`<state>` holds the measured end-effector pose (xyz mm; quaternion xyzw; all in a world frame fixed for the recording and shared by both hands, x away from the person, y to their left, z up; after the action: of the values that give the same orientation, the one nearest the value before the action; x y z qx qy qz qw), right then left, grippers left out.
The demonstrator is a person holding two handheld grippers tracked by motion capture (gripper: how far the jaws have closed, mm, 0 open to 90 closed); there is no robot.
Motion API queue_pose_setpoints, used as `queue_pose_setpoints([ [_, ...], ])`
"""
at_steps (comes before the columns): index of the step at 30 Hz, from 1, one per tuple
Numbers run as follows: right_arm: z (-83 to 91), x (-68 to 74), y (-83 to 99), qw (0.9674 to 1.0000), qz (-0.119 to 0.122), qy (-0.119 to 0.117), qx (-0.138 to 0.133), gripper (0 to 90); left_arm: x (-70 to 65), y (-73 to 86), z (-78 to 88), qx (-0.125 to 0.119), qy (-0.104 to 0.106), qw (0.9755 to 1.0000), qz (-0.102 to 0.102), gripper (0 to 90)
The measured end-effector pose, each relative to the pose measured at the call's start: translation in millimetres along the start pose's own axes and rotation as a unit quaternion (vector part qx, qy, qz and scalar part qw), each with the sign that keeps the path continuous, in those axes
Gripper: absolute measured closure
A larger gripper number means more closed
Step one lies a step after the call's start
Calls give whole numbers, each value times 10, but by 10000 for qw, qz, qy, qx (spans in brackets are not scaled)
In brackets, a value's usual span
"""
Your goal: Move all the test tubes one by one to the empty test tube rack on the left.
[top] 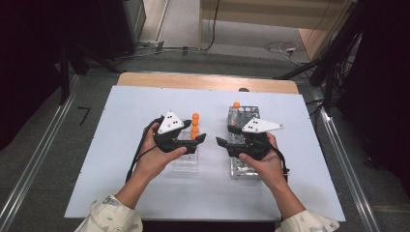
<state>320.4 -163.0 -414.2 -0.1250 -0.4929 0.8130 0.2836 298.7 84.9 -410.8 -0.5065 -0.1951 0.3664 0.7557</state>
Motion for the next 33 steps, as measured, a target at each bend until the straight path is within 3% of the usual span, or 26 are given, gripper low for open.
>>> queue_pose_setpoints([
  [3, 8, -42, -1, 9997, -42, 251, 1, 239, -5, 3, -6, 79, 203, 9997, 129, 218],
  [8, 26, -149, -12, 9972, -138, 726, -95, 154, 19, 6, -12, 74, 173, 9997, 177, 196],
  [12, 19, -262, 2, 9945, -229, 1019, -56, 138, 52, 3, -1, -22, 61, 9997, 254, 169],
  [18, -29, -416, 23, 9915, -336, 1260, 25, 135, 106, -10, 30, -166, 5, 9989, 431, 134],
  [24, -142, -569, -37, 9880, -295, 1503, 212, 137, 109, -10, 26, -161, -17, 9989, 429, 122],
  [33, -358, -762, -92, 9855, -325, 1597, 471, 201, 106, -18, 32, -170, 6, 9990, 414, 116],
])
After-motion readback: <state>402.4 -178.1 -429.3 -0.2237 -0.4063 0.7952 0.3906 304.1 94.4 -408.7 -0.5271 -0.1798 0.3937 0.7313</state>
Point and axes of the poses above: each handheld gripper's, and its own axes: z roughly backward along the jaws, y roughly out of its underside, x roughly to its left, the point moved 1 cm from there along -z, roughly forward along the jaws, and after that the axes turned 2 degrees about -y, right-handed, at the moved point
